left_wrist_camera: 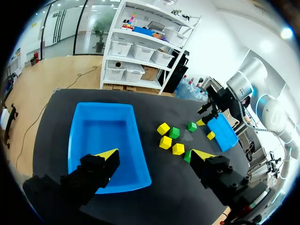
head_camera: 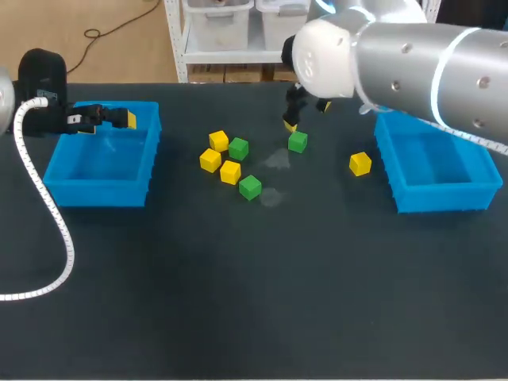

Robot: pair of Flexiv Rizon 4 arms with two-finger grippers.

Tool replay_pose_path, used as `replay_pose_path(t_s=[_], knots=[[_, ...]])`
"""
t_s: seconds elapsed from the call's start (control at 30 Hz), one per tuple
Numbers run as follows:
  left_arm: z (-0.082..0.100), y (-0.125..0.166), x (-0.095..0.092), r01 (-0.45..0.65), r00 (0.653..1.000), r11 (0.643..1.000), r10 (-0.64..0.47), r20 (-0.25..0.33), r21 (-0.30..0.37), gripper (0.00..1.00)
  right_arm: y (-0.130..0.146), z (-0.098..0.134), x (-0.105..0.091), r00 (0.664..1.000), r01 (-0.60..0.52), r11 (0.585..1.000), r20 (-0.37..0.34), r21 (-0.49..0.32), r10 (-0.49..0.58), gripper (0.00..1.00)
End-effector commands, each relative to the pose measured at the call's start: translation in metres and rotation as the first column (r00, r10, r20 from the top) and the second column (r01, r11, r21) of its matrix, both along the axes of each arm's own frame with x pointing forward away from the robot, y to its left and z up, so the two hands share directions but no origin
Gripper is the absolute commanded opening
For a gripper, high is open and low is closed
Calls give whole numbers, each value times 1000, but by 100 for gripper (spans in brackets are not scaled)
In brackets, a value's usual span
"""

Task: Put the green cubes in the right bin and the yellow cubes in the left bin.

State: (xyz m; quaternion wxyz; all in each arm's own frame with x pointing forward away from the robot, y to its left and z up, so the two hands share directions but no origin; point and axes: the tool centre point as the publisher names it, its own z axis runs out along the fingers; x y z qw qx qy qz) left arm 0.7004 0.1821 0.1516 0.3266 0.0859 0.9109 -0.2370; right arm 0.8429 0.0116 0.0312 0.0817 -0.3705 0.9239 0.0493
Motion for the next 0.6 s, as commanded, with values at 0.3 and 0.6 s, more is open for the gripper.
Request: replay_pose_path(t_s=[0.3,0.6], knots=[[-2,2,0,6,1000,1000,-6,7,-10,100,1,-17,-17,999,-35,999,-23,-31,35,100],[-2,2,0,6,1000,1000,-6,7,-10,100,3,-22,-13,999,-41,999,-36,-26,40,100]])
